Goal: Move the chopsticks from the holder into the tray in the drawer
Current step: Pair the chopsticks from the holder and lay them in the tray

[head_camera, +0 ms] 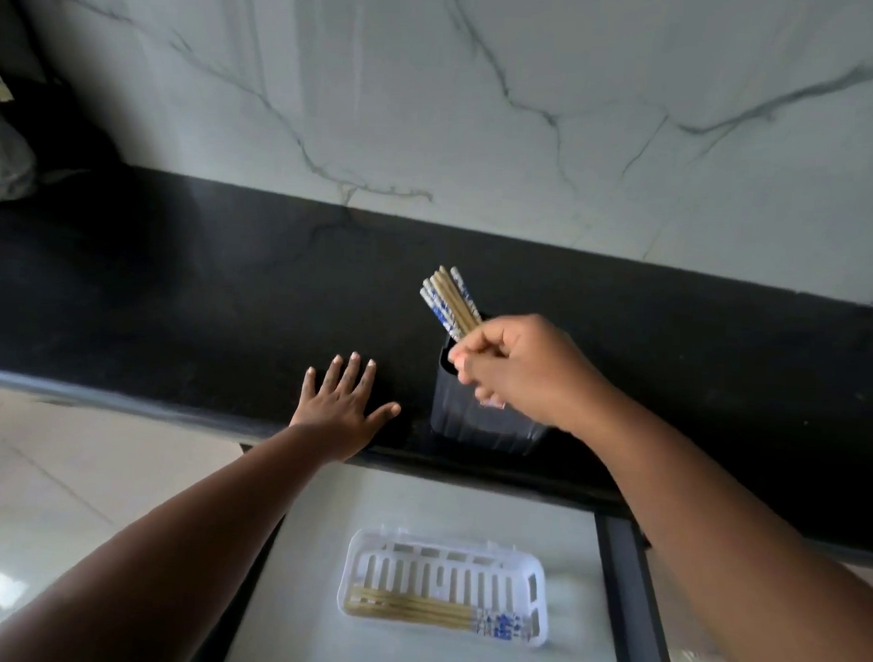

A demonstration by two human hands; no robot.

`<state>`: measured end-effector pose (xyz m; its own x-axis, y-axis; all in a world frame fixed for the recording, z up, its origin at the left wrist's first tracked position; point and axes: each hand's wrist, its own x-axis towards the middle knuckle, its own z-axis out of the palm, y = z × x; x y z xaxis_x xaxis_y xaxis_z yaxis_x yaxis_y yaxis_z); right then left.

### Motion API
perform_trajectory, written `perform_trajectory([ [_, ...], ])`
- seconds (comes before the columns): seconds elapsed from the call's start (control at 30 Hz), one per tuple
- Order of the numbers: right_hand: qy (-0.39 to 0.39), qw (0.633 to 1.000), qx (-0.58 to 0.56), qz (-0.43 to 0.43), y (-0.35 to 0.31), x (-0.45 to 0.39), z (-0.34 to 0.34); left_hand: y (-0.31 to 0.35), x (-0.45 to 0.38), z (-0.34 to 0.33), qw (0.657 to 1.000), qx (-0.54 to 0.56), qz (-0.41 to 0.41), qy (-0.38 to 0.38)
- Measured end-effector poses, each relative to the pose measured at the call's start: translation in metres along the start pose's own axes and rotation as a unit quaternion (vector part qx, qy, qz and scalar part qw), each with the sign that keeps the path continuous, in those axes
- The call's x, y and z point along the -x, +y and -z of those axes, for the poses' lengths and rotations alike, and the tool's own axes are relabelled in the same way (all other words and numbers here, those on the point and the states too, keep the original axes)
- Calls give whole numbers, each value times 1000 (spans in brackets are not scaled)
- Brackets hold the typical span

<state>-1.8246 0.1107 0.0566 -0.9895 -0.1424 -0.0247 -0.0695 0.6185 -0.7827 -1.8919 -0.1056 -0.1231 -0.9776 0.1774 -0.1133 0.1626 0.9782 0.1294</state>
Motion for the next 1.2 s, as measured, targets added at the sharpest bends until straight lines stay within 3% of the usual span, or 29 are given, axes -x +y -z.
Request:
perform_trajectory([
  [0.1, 113, 986, 124, 9, -16, -30, 10, 1, -1, 4, 1000, 3, 5, -24],
  [0.47, 188, 947, 261, 11, 7, -61, -39, 0, -5, 4, 999, 8, 8, -39],
  [1.07, 190, 891, 411, 9, 3, -79, -50, 0, -4, 4, 999, 2, 4, -41],
  [1.2, 178, 911, 372, -21, 0, -78, -44, 0, -3, 4, 999, 6, 6, -39],
])
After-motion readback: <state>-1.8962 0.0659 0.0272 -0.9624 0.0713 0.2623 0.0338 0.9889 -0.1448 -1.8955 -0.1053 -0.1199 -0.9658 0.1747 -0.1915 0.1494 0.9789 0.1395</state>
